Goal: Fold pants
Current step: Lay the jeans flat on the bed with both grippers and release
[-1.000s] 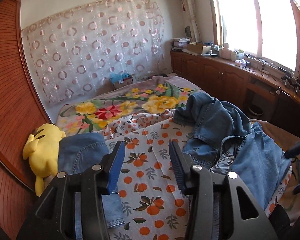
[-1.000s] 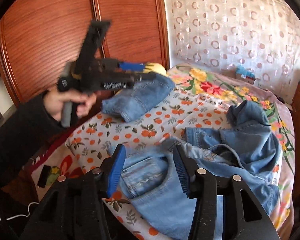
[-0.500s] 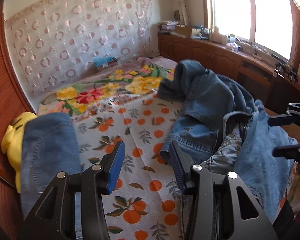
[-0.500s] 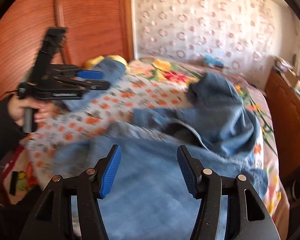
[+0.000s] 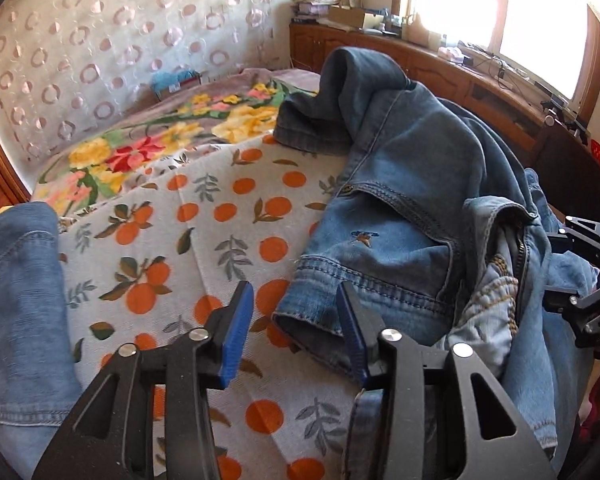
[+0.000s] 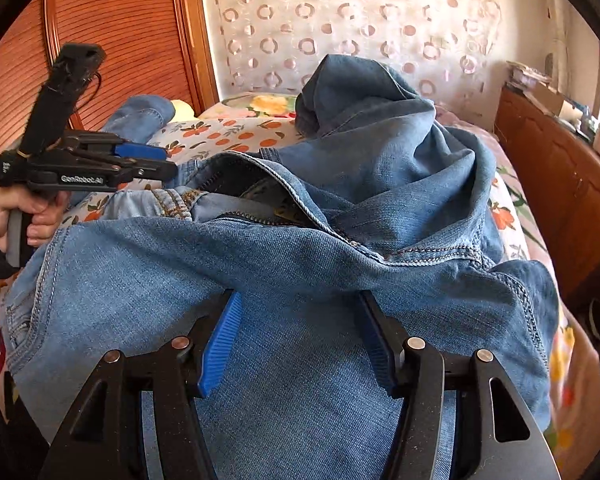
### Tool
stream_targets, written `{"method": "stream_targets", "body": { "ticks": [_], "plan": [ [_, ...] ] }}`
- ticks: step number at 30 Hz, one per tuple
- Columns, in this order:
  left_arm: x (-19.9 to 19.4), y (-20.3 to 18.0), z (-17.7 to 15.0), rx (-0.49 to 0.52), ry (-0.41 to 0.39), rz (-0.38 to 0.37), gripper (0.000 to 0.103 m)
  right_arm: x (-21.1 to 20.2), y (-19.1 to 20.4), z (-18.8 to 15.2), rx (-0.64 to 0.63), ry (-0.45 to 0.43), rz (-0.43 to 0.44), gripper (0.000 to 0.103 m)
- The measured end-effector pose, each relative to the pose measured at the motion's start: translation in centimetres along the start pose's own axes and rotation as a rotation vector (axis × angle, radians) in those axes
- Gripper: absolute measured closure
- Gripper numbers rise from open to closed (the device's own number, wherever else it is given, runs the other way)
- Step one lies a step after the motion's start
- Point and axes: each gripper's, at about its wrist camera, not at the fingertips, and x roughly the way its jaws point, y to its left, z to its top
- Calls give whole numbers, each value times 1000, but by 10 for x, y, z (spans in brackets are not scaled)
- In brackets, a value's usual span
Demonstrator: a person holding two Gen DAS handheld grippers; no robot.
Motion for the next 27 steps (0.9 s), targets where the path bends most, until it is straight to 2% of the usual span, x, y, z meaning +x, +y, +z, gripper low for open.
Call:
{"method": "stream_targets", "body": {
  "ticks": [5, 6, 8, 9, 11, 12, 18, 22, 24, 27],
  "plan": [
    [13, -2, -2, -24, 60, -5, 66, 4, -7, -3, 38, -9, -1, 41],
    [11, -3, -3, -25, 59, -6, 69, 2, -6, -3, 43, -16, -17, 41],
    [8, -8, -4, -12, 59, 8, 87, 1, -6, -5, 55, -33, -36, 41],
    [6, -11, -5, -1, 57, 19, 93, 1, -8, -8, 63, -43, -43, 41],
    [-5, -20, -5, 23, 42, 41, 95, -2, -14, -18, 85, -61, -58, 41],
    [-11, -23, -4, 33, 30, 53, 96, -17, -21, -25, 98, -71, -58, 41],
    [-84, -27, 18, 18, -136, 89, 96, -21, -26, -32, 141, -120, -90, 41],
    [-136, -19, 41, -13, -269, 184, 96, -28, -24, -39, 152, -187, -126, 41],
    [-152, -9, 54, -30, -307, 232, 96, -30, -24, -44, 155, -204, -142, 41],
    [-155, 5, 70, -41, -329, 280, 96, -28, -25, -49, 160, -205, -144, 41]
  ]
}}
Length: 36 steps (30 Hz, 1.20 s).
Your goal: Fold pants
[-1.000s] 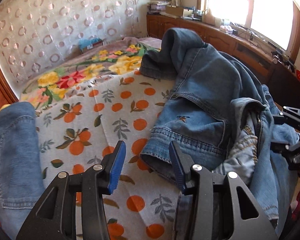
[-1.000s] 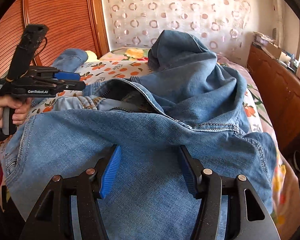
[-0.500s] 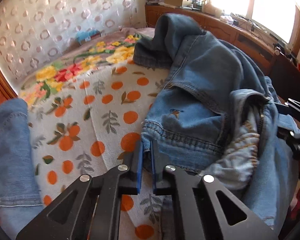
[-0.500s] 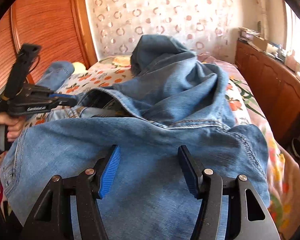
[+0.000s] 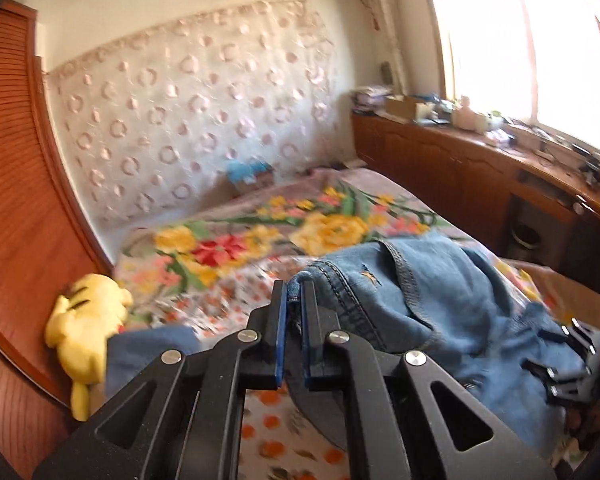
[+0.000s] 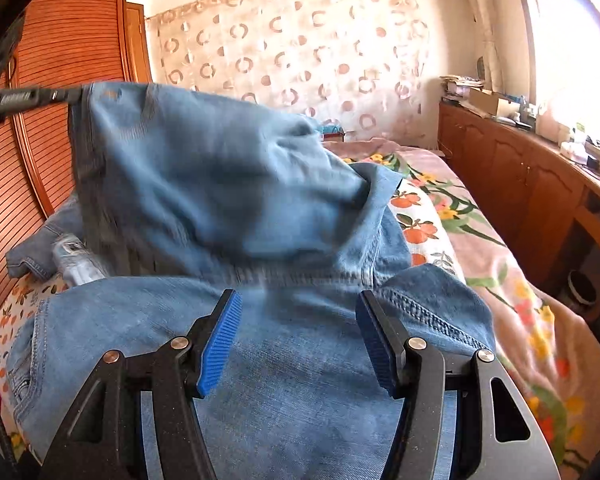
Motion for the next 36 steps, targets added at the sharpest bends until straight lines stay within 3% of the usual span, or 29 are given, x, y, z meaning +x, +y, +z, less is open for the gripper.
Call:
{"method": "stream_targets", "body": {
  "ticks": [3, 7, 8, 10, 15, 22, 27, 36],
  "plan": [
    [25, 7, 2, 7, 12, 23, 95, 1, -2, -6, -1, 5, -5, 41],
    [54, 0, -20, 20, 98, -16, 91, 3, 2, -5, -16, 10, -13, 41],
    [52, -2, -26, 16, 101, -28, 90, 6, 5, 0, -19, 13, -15, 41],
    [49, -9, -42, 16, 114, -57, 77, 7, 9, 5, -23, 22, -15, 41],
    [29, -29, -83, 41, 155, -114, 68, 7, 14, 11, -22, 41, -13, 41],
    [1, -36, -136, -11, 200, -168, 67, 6, 18, 19, -29, 48, -22, 41],
    [3, -35, -160, -43, 227, -213, 67, 7, 16, 22, -27, 57, -27, 41],
    [28, -38, -164, -56, 257, -266, 67, 6, 16, 23, -49, 65, -36, 41]
  ]
}}
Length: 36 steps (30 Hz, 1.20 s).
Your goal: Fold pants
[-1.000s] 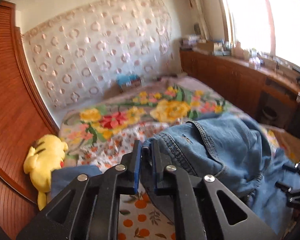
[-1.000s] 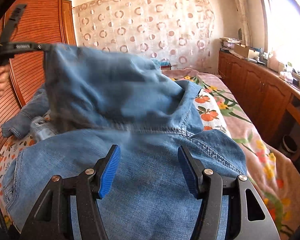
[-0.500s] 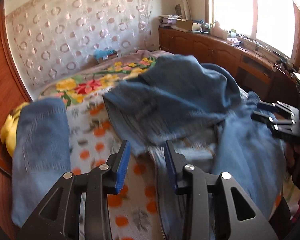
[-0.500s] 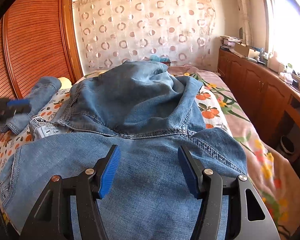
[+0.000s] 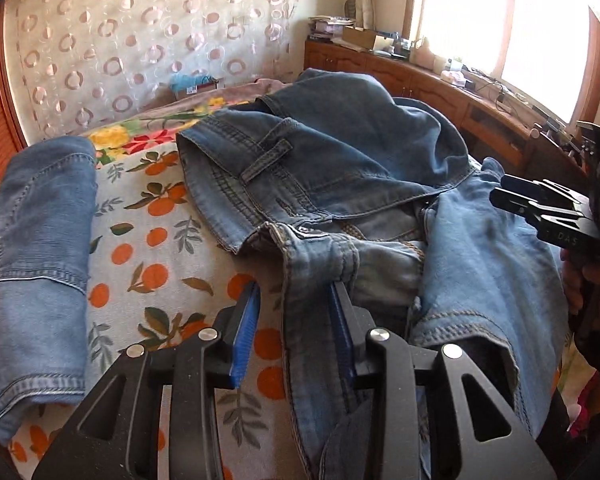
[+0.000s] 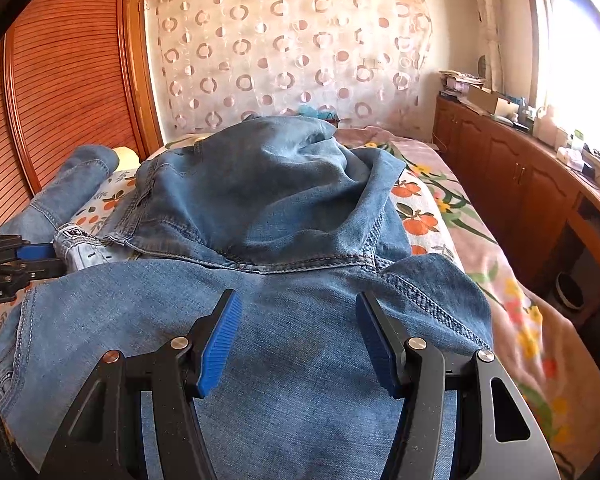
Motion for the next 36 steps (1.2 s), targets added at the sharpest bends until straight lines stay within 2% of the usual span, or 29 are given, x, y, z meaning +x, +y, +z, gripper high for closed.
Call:
{"method": "stream_targets", "body": {
  "ticks": [1, 3, 4, 6, 9, 15, 20, 23, 25, 27, 30, 36],
  "plan": [
    [0, 1, 0, -3, -2, -11, 70, 0, 0, 0, -1, 0, 0, 41],
    [0, 2, 0, -14, 3, -61, 84, -1, -2, -1, -2, 1, 1, 41],
    [-2, 2, -1, -22, -1, -60, 88, -1, -2, -1, -2, 1, 2, 41],
    [-5, 2, -2, -25, -2, -62, 94, -1, -2, -1, -2, 0, 3, 41],
    [-16, 0, -4, -21, -16, -51, 95, -2, -3, -1, -1, -1, 4, 41],
    [-42, 0, -5, -53, -27, 31, 95, -5, -5, -3, 3, -10, 1, 41],
    [-41, 7, -18, -74, -6, 108, 96, -5, -5, -4, 3, -10, 2, 41],
    [-47, 12, -25, -118, -18, 52, 93, -3, -5, -3, 3, 1, 6, 41],
    [-53, 11, -28, -133, -30, 25, 79, -2, -6, -1, 5, 5, 18, 41],
    [-56, 6, -30, -131, -33, 11, 75, 0, -6, 1, 9, 16, 18, 41],
    [-58, -7, -35, -106, -27, -25, 72, -1, -5, 2, -2, 26, 22, 41],
    [-47, -27, -47, -70, 21, -44, 72, -17, -2, 3, -16, 42, 71, 41]
  ]
}}
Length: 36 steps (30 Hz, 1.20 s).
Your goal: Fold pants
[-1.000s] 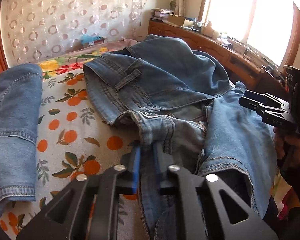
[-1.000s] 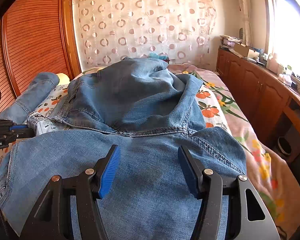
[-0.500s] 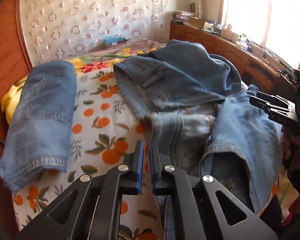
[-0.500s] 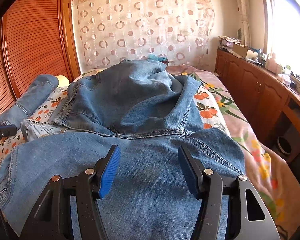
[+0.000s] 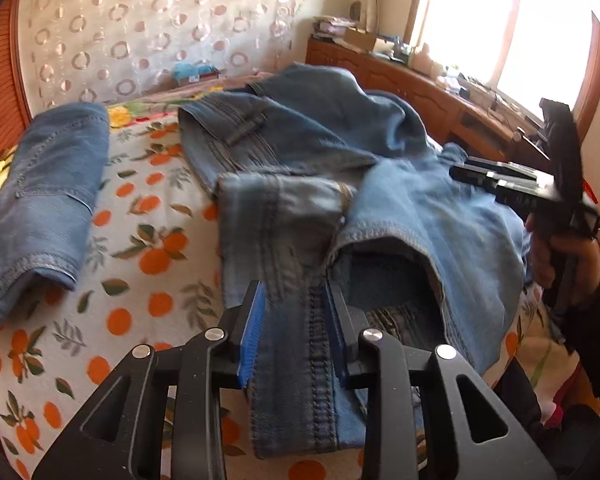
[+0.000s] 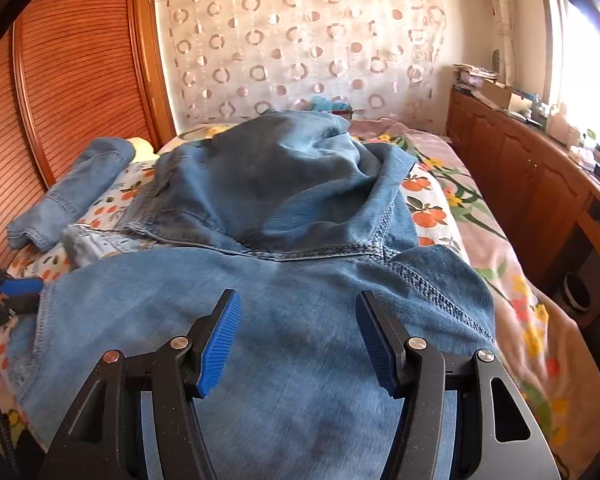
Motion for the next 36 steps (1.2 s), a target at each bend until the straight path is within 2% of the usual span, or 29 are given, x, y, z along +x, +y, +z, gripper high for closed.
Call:
{"method": "stream_targets", "body": {
  "ticks": [8, 16, 24, 28, 30, 31, 32, 36],
  "plan": [
    [2, -6, -19, -13, 24, -14, 72, -14, 40, 5, -51, 15, 138, 41],
    [-4, -1, -30, -47, 1, -23, 72, -16, 89, -1, -102, 54, 267, 41],
    [-22, 7, -38, -68, -15, -12, 72, -18, 111, -2, -151, 67, 297, 41],
    [-31, 13, -38, -77, -34, 4, 72, -10, 120, -4, -188, 82, 280, 41],
    [-36, 17, -37, -86, -42, 11, 72, -5, 123, -2, -196, 98, 270, 57],
    [-38, 19, -36, -94, -48, 13, 72, -3, 122, -2, -198, 107, 275, 77],
    [-40, 20, -34, -97, -52, 16, 72, -3, 123, -2, -200, 113, 284, 91],
    [-48, 21, -27, -99, -77, 25, 72, -18, 121, -3, -206, 94, 318, 97]
  ]
}}
